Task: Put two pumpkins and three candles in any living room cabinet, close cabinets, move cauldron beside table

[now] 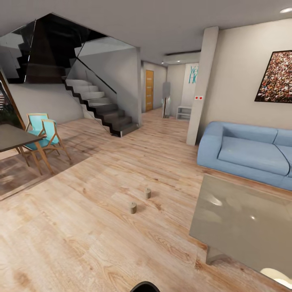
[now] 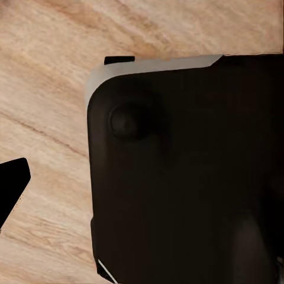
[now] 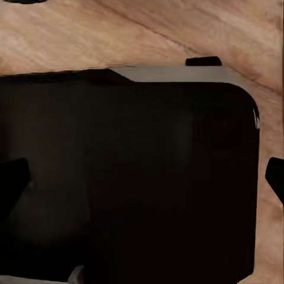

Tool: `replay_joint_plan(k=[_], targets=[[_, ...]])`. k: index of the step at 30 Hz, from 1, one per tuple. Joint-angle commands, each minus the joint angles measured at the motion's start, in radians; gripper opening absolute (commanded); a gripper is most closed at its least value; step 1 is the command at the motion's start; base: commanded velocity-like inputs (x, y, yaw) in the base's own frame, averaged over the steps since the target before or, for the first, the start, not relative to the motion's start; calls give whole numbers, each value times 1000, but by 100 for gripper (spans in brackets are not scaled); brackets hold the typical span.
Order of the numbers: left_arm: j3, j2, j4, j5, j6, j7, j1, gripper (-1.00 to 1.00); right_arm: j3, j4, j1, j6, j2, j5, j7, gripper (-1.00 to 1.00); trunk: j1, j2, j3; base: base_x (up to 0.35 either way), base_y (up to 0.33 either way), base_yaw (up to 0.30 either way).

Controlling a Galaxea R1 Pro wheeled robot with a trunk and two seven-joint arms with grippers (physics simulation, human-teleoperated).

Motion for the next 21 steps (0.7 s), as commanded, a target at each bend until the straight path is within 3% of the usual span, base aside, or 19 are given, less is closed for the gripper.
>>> replay_joint_plan(k=[1,4,5,6,7,8,9,12,15,21], targets=[[1,4,-38,1,26,-10,-2,100,-4,-113,37,2,12,0,0,100,-4,7,2,0,0,0],[2,8,-137,2,105,-25,-3,100,3,-320,118,8,25,0,0,100,-15,28,12,0,0,0],[4,10,-241,2,182,-51,-3,100,10,-468,178,32,30,0,0,100,-19,35,15,0,0,0],[5,11,-306,2,230,-68,-2,100,14,-536,204,56,31,-1,0,100,-23,42,18,0,0,0],[6,14,-450,-1,336,-98,3,100,21,-651,241,127,34,-1,1,100,-27,49,21,0,0,0],[7,17,-524,-2,388,-109,5,100,24,-699,255,167,35,-1,1,100,-31,56,24,0,0,0],[8,23,-664,-1,485,-124,12,100,31,-781,274,241,36,-1,1,100,-35,63,27,0,0,0],[9,30,-894,-2,652,-141,19,100,45,-915,294,353,37,-2,2,100,-46,84,37,0,0,0],[10,32,-1025,-2,796,-148,17,100,63,-995,296,441,38,-3,3,100,-58,105,46,0,0,0],[7,32,-1082,-5,864,-149,9,100,70,-1024,212,490,38,-4,2,100,-81,147,65,0,0,0]])
